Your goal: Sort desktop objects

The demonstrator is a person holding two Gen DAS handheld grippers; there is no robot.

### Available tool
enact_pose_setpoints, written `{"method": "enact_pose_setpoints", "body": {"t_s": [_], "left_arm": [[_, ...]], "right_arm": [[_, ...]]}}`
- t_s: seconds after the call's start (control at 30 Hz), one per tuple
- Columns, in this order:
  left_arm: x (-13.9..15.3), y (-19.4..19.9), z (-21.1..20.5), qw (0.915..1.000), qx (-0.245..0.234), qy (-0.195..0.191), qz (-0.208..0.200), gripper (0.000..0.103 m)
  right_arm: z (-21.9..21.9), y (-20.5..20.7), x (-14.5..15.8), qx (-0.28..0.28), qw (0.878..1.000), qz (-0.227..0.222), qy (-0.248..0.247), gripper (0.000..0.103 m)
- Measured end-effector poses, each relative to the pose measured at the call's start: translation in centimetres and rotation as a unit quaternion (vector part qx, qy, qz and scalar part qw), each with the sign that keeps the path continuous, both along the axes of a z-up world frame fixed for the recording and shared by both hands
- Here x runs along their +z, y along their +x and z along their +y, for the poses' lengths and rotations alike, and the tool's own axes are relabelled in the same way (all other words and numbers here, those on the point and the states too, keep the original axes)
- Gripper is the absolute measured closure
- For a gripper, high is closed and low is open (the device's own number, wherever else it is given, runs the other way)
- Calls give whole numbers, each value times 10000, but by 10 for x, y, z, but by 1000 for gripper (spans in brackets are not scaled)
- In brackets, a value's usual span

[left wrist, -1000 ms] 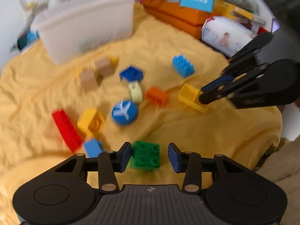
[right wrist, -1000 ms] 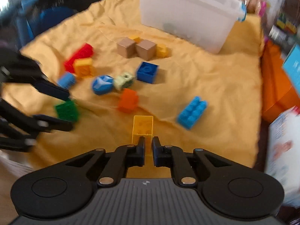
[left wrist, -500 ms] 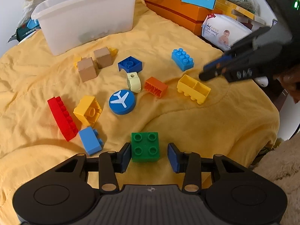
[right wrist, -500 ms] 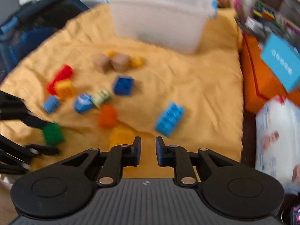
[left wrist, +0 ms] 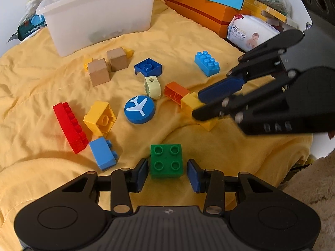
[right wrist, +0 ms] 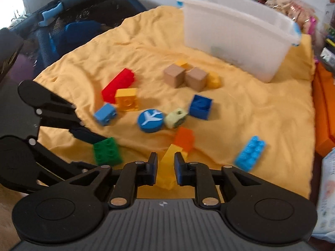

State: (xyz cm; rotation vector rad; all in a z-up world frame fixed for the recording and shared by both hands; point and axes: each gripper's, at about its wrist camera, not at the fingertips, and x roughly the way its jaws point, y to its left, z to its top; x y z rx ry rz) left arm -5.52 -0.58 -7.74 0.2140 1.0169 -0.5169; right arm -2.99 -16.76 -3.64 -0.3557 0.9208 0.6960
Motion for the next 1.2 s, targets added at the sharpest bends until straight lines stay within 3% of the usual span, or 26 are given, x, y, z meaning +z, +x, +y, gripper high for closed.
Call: {"method": "enact_pose_setpoints", "body": {"t_s": [0.07,0.33,0.47,0.57,0.63,0.73,0.87,0.93,1.1,1.2], "left_arm": [[0,0,0,10000,-6,-6,-6,58],[2,0,-2,10000,-38,-8,-52,58],[4,-2,-3,9998,-106,43,-133,58],[3,-2,-3,9998,-150,73,-111,58],[2,-2,-2,9998,-143,73,-96,58],[2,-1,-2,9998,-142,63,-81,58],[1,0,-2,9998,-173,72,-81,58],[1,0,-3,9998,-179,79,-85,58],[1,1,-2,9998,-179,74,-72,58],[1,0,-2,9998,-176,75,-75,58]], "right_arm": [[3,-3,-1,36,10000,17,23,72],[7,-15,6,454,9985,213,197,76],[-17,-5,23,-598,9971,-107,466,73],[-39,15,17,-1351,9873,406,729,72],[-57,23,12,-2009,9715,688,1049,73],[-70,30,4,-2443,9634,700,854,76],[-57,32,-14,-1943,9788,641,120,76],[-49,28,-16,-1680,9824,760,290,76],[-23,21,0,-1019,9927,454,454,76],[-11,20,-2,-735,9936,646,572,76]]}}
